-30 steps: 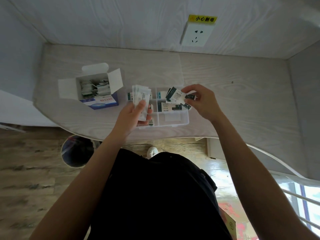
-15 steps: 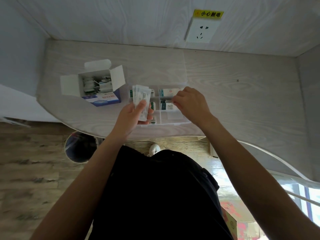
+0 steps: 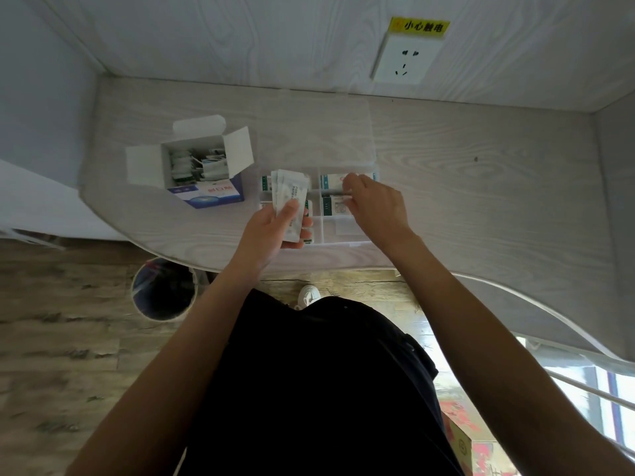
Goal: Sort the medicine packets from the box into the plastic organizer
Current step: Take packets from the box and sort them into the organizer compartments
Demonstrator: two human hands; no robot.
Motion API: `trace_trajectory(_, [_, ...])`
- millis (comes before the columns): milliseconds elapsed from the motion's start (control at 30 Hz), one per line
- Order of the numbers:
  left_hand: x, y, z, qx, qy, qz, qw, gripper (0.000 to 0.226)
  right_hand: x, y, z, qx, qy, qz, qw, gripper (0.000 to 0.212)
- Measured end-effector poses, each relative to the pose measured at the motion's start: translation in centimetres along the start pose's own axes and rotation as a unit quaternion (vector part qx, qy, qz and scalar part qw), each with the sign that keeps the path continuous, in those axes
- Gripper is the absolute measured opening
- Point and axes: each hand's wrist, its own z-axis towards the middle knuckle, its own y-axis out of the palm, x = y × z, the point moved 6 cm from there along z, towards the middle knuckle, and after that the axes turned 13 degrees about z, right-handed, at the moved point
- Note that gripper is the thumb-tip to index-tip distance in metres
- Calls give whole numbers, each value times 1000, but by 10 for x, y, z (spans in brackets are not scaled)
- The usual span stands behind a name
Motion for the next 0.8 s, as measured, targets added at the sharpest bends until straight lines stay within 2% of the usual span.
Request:
trace_trajectory(100, [1,3,-3,-3,1,-5,1000,19,0,-7,-8,55,-28,62,996,9])
trace_trajectory(200, [2,4,-5,-2,4,1,1000,20,2,-5,-16,57,-66,75,993,22])
trace_trajectory(333, [5,7,-7,-9,8,8,1000,23,6,-2,-18,51,-46,82,994,19])
trace_trajectory(433, [5,8,-8,-22,20,27,999,20,2,-15,-19,79,11,182,980,20])
trace_trajectory(500, [5,9,-7,-32,45,76,996,17,-2,-28,-22,91,98,310,941,22])
trace_trajectory(533, [6,8,-6,-26,79,149,985,19,-6,-29,-24,67,151,388,907,25])
trace_trajectory(567, [9,8,-6,-8,134,256,957,23,-13,-27,-27,26,198,465,863,29])
trace_trajectory(633, [14,12,-7,51,254,445,857,26,-28,-21,-32,-48,249,565,785,39])
trace_trajectory(667, [15,15,-8,66,287,490,820,26,-31,-19,-33,-63,258,588,764,41])
trace_trajectory(700, [15,17,-8,69,299,512,802,27,-32,-18,-33,-64,262,605,749,40])
trace_trajectory(733, [15,17,-7,68,300,517,799,30,-31,-18,-32,-57,264,621,736,36])
trace_trajectory(800, [17,16,-6,60,305,493,813,39,-27,-17,-33,-31,261,655,709,29])
